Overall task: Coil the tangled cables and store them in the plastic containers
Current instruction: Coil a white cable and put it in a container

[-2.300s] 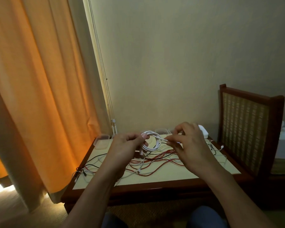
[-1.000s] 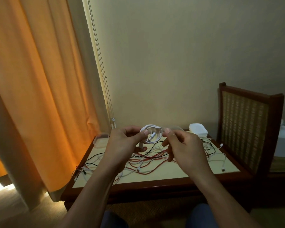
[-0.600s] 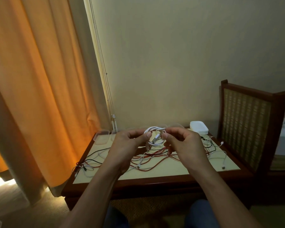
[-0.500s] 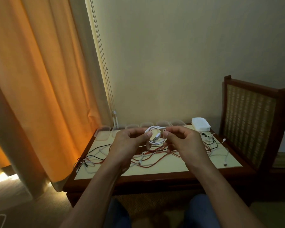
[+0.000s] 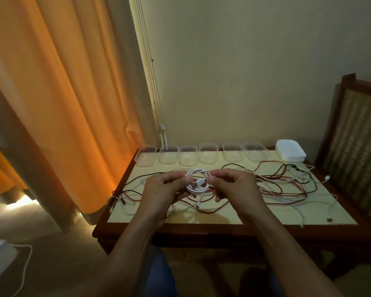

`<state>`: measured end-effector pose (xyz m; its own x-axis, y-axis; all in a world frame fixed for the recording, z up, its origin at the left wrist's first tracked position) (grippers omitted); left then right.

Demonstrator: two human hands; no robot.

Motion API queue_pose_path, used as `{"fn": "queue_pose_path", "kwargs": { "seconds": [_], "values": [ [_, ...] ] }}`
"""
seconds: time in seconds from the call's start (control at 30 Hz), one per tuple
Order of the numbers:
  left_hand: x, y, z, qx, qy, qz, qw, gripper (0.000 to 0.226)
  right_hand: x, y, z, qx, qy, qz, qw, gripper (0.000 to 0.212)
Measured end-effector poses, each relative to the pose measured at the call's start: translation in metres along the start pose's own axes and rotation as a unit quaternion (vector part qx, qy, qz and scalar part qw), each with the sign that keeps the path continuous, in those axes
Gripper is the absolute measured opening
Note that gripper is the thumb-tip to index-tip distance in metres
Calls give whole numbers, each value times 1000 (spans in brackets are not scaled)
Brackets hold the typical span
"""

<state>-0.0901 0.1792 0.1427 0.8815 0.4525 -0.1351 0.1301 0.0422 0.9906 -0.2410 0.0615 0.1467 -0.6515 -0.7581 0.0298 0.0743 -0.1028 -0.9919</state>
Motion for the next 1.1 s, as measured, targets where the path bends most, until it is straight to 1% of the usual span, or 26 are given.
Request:
{"fn": "queue_pose_path", "kwargs": {
  "seconds": [0.07, 0.17, 0.33, 0.43, 0.57, 0.67, 0.77, 0.97, 1.03, 1.1],
  "values": [
    [20, -2, 22, 10, 19, -7, 1000, 21, -6, 8, 30, -19, -3, -15, 1000, 10],
    [50, -2, 52, 20, 30, 11, 999, 16, -18, 20, 77, -42, -9, -37, 998, 7],
    [127, -3, 135, 30, 74, 90, 993, 7, -52, 53, 192, -69, -32, -71, 995, 4],
    [177, -5, 184, 36, 111, 159, 980, 8, -75, 77, 262, -91, -50, -78, 991, 3],
    [246, -19, 253, 48, 146, 244, 957, 8, -107, 115, 346, -130, -83, -103, 983, 10],
    [288, -37, 303, 67, 149, 284, 945, 6, -127, 146, 407, -159, -100, -125, 974, 14],
    [319, -54, 343, 73, 145, 322, 933, 7, -142, 174, 460, -180, -99, -162, 965, 14],
    [362, -84, 384, 98, 139, 397, 902, 15, -163, 228, 542, -168, -110, -327, 923, 23],
    [368, -95, 385, 102, 132, 414, 895, 19, -169, 241, 556, -162, -120, -385, 900, 22],
    [373, -108, 386, 102, 121, 426, 891, 22, -174, 251, 562, -159, -131, -420, 884, 18]
  ]
}}
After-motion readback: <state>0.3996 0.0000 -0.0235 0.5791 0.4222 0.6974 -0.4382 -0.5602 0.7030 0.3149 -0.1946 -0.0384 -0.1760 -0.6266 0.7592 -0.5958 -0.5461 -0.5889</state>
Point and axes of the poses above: each hand's wrist, its own z-axis towards the middle knuckle, its own x-axis out of the back of the hand, y = z × x, the point moved 6 cm from there along z, towards the middle knuckle, and after that the axes turned 13 degrees about -y, right-handed, at the moved point
